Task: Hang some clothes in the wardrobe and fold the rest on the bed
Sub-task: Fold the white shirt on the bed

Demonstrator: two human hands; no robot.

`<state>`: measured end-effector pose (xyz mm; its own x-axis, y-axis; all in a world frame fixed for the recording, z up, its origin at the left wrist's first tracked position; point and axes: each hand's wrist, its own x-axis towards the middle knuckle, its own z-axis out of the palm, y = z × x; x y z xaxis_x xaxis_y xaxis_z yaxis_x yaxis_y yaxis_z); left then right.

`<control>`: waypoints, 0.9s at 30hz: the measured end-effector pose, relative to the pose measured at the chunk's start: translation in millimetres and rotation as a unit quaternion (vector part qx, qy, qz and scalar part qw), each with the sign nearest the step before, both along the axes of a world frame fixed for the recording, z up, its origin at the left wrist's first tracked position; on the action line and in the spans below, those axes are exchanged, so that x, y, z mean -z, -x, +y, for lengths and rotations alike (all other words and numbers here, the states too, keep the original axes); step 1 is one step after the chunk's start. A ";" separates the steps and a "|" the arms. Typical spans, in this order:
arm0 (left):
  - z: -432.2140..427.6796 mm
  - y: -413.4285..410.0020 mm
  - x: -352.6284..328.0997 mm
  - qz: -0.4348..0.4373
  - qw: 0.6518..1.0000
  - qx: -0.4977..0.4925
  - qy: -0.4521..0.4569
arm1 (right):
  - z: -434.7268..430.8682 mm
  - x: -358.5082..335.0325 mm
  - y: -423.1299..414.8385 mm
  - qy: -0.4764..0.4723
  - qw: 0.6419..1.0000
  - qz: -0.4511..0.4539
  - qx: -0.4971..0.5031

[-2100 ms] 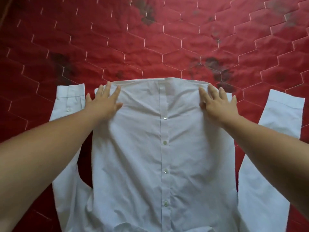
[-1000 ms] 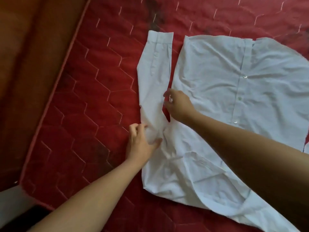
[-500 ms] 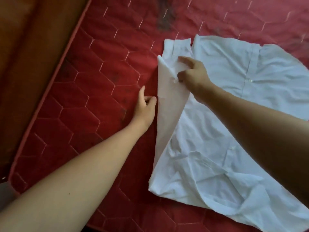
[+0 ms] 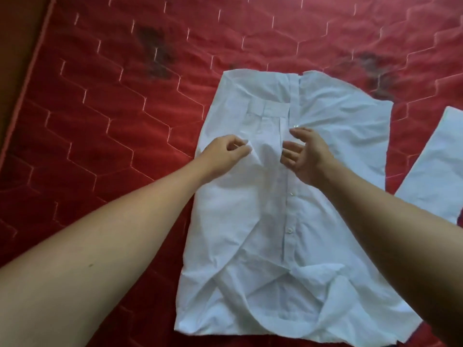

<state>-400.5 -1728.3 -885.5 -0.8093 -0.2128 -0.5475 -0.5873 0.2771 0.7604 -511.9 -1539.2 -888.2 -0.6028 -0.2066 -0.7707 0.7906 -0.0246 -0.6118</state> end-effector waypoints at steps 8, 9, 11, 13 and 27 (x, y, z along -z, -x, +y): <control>-7.8 47.0 6.0 -0.063 0.996 0.023 -0.053 | -19.9 12.0 32.3 -0.151 0.937 0.218 -0.228; -9.8 51.5 6.3 -0.045 0.998 0.009 -0.048 | -23.3 9.0 38.3 -0.154 0.932 0.250 -0.215; -16.2 59.0 7.3 0.000 0.999 -0.030 -0.040 | -29.0 4.3 50.0 -0.157 0.926 0.297 -0.174; -23.1 61.7 10.0 0.010 0.998 -0.051 -0.028 | -28.1 5.4 61.3 -0.188 0.919 0.307 -0.159; -77.3 -25.1 9.1 -0.231 0.945 0.233 0.012 | -0.7 7.1 -136.0 -0.279 0.908 0.255 -0.181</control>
<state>-375.4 -1805.5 -894.7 -0.4940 0.0907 -0.8647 -0.6652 0.6010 0.4431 -375.9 -1539.9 -895.3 -0.8810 -0.1266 -0.4559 0.2949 0.6066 -0.7383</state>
